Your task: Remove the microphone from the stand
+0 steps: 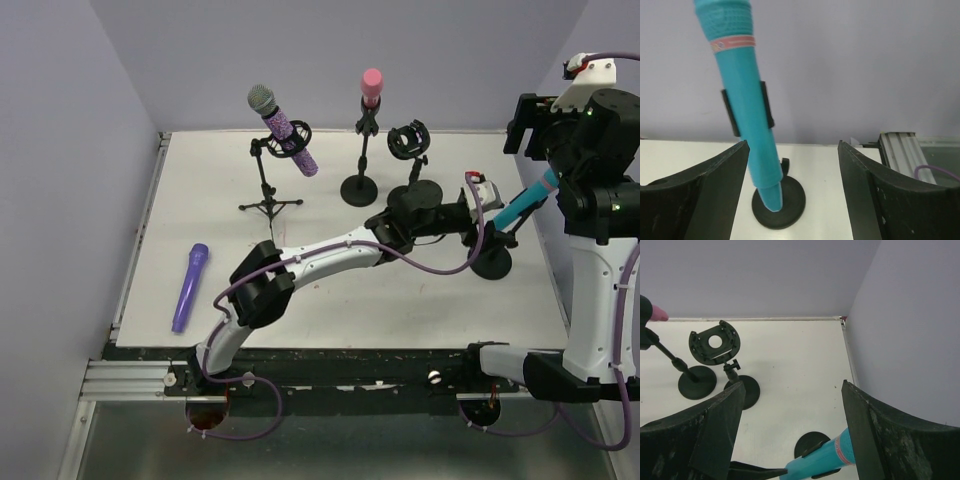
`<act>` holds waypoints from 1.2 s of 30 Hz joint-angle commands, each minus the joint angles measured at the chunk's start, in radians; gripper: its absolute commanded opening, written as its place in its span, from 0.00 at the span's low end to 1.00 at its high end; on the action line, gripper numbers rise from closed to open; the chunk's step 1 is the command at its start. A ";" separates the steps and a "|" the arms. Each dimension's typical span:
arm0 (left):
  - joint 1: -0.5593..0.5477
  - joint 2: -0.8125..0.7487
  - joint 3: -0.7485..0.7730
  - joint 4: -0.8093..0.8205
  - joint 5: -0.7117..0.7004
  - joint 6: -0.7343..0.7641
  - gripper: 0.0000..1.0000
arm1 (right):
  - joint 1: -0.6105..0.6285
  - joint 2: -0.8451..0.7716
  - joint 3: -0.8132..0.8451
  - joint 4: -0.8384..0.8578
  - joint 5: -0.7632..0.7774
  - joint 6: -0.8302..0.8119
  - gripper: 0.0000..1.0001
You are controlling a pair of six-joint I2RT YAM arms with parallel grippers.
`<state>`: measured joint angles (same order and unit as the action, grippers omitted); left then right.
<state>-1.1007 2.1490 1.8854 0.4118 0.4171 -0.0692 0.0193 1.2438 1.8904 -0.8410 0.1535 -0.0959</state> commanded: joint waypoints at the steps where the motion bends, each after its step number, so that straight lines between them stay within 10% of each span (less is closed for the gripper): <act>1: 0.010 0.021 0.079 0.036 -0.112 -0.006 0.81 | -0.005 -0.014 -0.001 -0.017 -0.038 0.036 0.86; 19: 0.021 0.259 0.314 -0.076 -0.018 0.005 0.76 | -0.005 -0.004 -0.002 -0.041 -0.080 0.050 0.85; 36: 0.105 -0.001 0.054 -0.054 0.164 -0.092 0.11 | -0.005 -0.023 -0.119 0.059 -0.188 0.061 0.83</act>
<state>-1.0481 2.3192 2.0335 0.3367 0.4755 -0.1135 0.0181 1.2289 1.7779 -0.8459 0.0448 -0.0349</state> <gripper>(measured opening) 0.448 0.834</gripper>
